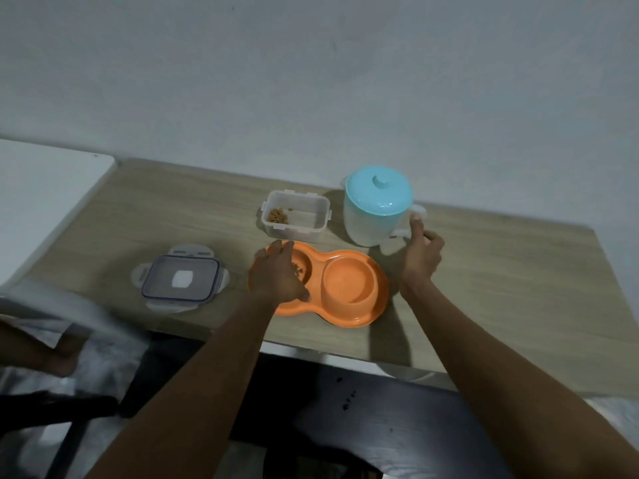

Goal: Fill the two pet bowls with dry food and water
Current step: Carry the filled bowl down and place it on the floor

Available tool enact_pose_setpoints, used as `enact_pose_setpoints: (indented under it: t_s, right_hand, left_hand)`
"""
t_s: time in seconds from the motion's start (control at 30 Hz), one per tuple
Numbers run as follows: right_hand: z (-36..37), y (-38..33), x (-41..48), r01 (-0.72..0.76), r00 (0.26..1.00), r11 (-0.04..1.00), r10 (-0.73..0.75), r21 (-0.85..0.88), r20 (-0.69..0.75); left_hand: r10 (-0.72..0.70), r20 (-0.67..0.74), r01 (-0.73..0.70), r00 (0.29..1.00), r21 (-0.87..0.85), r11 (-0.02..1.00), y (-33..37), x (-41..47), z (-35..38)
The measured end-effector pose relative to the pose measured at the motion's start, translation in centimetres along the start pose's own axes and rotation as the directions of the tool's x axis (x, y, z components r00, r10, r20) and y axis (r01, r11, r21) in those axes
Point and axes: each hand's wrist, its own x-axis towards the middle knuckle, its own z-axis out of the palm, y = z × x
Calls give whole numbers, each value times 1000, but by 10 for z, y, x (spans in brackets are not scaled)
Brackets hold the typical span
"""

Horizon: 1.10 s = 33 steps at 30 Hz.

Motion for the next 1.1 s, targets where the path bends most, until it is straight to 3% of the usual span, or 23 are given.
enact_pose_setpoints:
  t_s: [0.1,0.2,0.27,0.33,0.5,0.67,0.9,1.1]
  right_hand:
    - [-6,48,-33,33,999,974,-29,-223,22]
    - [-8,79,-55,155,988,920,-138,-360,73]
    - [-8,92,-65,185,983,896,-168,-404,77]
    - [-6,98,-73,180,984,888,-164,-423,74]
    - [-5,84,-90,48,999,947,-46,-319,13]
    - [-20,66,-95,-60,996,980,72,-189,61]
    - [-67,61,-95,-90,988,994,97,-68,118]
    - [-157,43,-86,-51,994,998,49,27,99]
  left_hand:
    - [-10,-175,-38,985,-266,963,-20,-8,8]
    - [-209,-375,-15,903,-514,858,-39,-16,12]
    - [-252,-410,8,877,-512,859,-47,-21,10]
    - [-190,-422,-26,886,-455,890,-54,-24,7]
    - [-201,-319,18,926,-495,869,-52,-29,-6]
    - [-210,-258,37,943,-546,837,-49,-34,-14]
    - [-181,-296,-16,938,-557,831,-10,-67,-16]
    - [-156,-350,-94,924,-601,794,64,-110,1]
